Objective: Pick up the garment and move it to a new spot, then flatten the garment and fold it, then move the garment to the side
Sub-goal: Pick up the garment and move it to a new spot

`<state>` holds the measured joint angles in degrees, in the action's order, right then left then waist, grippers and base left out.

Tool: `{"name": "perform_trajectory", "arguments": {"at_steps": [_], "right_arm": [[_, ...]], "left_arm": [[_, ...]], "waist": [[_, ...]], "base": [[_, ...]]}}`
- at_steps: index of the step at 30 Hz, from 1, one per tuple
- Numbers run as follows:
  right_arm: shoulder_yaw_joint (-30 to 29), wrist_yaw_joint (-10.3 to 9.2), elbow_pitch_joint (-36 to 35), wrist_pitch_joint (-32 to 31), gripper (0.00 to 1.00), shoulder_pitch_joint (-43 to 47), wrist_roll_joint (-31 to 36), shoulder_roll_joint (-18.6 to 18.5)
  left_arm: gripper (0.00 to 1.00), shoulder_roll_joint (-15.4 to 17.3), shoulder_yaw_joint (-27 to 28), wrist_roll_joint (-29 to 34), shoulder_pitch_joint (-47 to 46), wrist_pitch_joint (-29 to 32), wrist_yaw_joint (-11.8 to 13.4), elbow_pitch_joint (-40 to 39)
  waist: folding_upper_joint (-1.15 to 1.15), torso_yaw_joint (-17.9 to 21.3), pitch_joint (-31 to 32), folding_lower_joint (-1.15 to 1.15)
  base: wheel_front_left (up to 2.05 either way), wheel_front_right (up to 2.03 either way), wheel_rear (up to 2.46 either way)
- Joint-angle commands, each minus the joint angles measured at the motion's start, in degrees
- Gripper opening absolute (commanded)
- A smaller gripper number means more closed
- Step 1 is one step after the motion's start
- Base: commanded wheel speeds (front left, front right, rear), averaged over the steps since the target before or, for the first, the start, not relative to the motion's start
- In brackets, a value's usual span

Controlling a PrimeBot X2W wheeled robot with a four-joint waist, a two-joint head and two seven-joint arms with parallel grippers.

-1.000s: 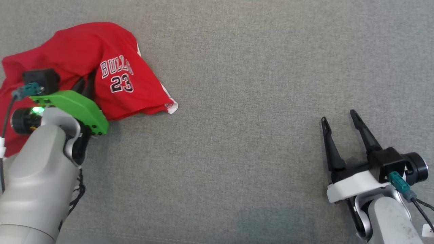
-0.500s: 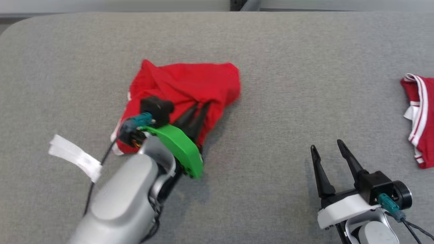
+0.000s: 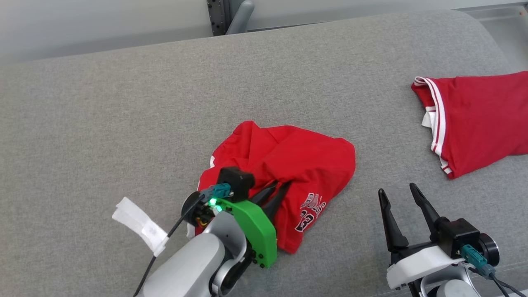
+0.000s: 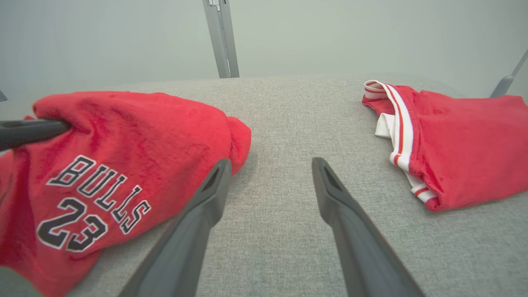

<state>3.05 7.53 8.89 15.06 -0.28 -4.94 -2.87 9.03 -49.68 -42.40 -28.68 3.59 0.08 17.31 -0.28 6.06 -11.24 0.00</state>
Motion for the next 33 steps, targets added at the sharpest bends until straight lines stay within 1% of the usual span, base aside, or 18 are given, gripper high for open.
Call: {"name": "perform_trajectory", "arguments": {"at_steps": [1,5,6,7,8,10,14,16,20,23,24,27,28,31,33], "right_arm": [[0.22,-0.08,0.21,0.15,1.00,-0.17,-0.16,-0.06],[-0.21,-0.08,0.50,0.15,1.00,-0.59,0.23,-0.07],[-0.27,-0.08,0.52,0.15,1.00,-0.60,0.46,-0.05],[-0.37,-0.08,0.47,0.15,1.00,-0.51,0.65,-0.06],[-0.62,-0.08,0.44,0.15,1.00,-0.29,0.77,-0.08],[-0.91,-0.08,0.35,0.15,1.00,0.44,1.13,-0.09],[-1.38,-0.08,-0.19,0.15,1.00,1.66,1.64,-0.10],[-2.03,-0.08,-1.15,0.16,1.00,2.16,2.04,-0.11],[-4.18,-0.08,-3.00,0.15,1.00,3.85,2.89,-0.11],[-5.89,-0.08,-3.97,0.16,1.00,5.34,3.40,-0.11],[-6.40,-0.08,-4.22,0.15,1.00,5.76,3.42,-0.09],[-7.77,-0.08,-4.60,0.15,1.00,7.34,3.89,-0.11],[-7.93,-0.08,-4.60,0.15,1.00,7.70,3.95,-0.07],[-8.59,-0.08,-4.17,0.15,1.00,8.54,4.33,-0.11],[-8.65,-0.08,-3.50,0.15,1.00,9.02,4.56,-0.09]], "left_arm": [[0.00,0.42,0.67,-0.57,1.11,-0.77,0.16,2.07],[0.00,0.08,0.92,-0.82,1.84,-3.51,-0.88,10.12],[0.04,-0.11,0.94,-0.50,1.82,-4.58,-0.99,11.76],[0.45,-0.62,1.03,-0.57,1.93,-5.70,-1.30,13.05],[1.00,-1.20,1.10,-0.73,2.06,-6.91,-1.71,14.03],[1.00,-1.83,1.37,-0.76,2.42,-8.98,-1.83,15.19],[1.00,-1.15,2.63,-0.44,4.99,-13.76,0.10,13.49],[1.00,0.54,3.89,-0.48,7.36,-15.59,1.83,10.91],[1.00,5.24,7.84,-0.18,14.19,-17.93,5.98,4.44],[1.00,8.77,11.85,0.73,20.22,-18.68,8.80,0.29],[1.00,9.16,13.68,0.78,22.09,-18.81,9.21,-1.28],[1.00,10.09,19.78,3.39,27.83,-18.72,8.95,-5.30],[1.00,9.63,22.28,3.73,29.63,-18.74,8.80,-6.11],[1.00,8.10,28.80,6.90,34.34,-18.74,6.74,-7.90],[1.00,7.08,32.41,9.45,37.07,-18.76,4.89,-7.90]], "waist": [[0.28,0.73,0.44,0.00],[0.28,0.15,1.08,0.00],[0.28,-0.12,1.30,0.00],[0.28,-0.43,1.56,0.00],[0.28,-0.83,1.94,0.00],[0.28,-1.63,2.94,0.00],[0.28,-2.74,5.54,0.00],[0.28,-3.35,6.84,0.00],[0.28,-4.87,9.30,0.00],[0.28,-6.25,10.95,0.00],[0.28,-6.73,11.29,0.00],[0.28,-8.17,12.20,0.00],[0.28,-8.56,12.46,0.00],[0.28,-9.56,13.11,0.00],[0.28,-9.95,13.48,0.00]], "base": [[0.00,0.00,0.00],[0.00,0.00,0.00],[0.00,0.00,0.00],[0.00,0.00,0.00],[0.00,0.00,0.00],[0.00,0.00,0.00],[0.00,0.00,0.00],[0.00,0.00,0.00],[0.00,0.00,0.00],[0.00,0.00,0.00],[0.00,0.00,0.00],[0.00,0.00,0.00],[0.00,0.00,0.00],[0.00,0.00,0.00],[0.00,0.00,0.00]]}}
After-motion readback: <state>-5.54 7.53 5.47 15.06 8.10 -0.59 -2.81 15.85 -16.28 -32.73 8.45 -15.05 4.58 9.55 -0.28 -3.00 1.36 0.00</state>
